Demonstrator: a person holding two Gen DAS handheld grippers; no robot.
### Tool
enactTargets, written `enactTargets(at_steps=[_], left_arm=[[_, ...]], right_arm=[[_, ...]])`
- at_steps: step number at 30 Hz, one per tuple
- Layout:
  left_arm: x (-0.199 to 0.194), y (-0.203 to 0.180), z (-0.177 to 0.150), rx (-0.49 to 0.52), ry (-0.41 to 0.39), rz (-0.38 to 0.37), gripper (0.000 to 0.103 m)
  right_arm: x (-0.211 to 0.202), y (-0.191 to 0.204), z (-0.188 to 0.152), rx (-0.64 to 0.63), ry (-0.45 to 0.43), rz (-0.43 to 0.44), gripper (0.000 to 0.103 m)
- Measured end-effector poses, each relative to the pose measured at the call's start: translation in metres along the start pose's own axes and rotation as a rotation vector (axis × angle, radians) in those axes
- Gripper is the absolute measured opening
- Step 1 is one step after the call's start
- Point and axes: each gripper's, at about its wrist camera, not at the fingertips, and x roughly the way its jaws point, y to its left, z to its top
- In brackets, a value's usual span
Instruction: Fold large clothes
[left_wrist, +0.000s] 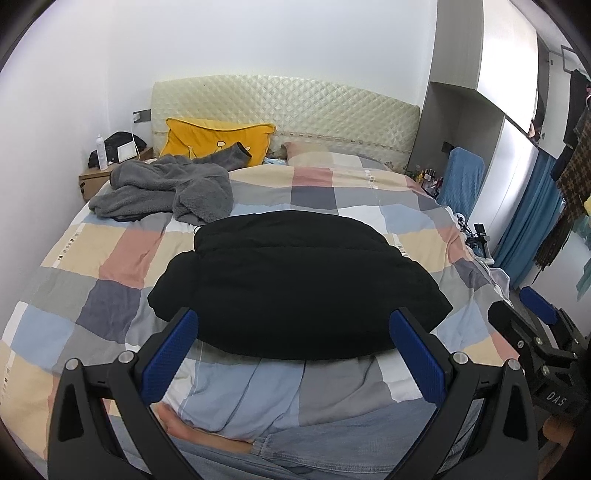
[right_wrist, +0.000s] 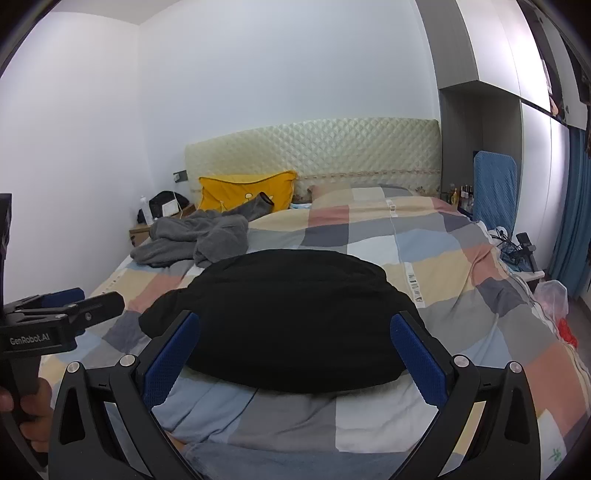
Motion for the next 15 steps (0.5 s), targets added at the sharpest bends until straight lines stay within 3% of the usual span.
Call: enactTargets(at_steps=[15], left_arm=[[0.0005, -0.0001, 0.0035, 0.010, 0.009, -0.027, 0.103]], right_arm=[[-0.0004, 0.0025, -0.0055, -0.030, 0.008, -0.028, 0.103]])
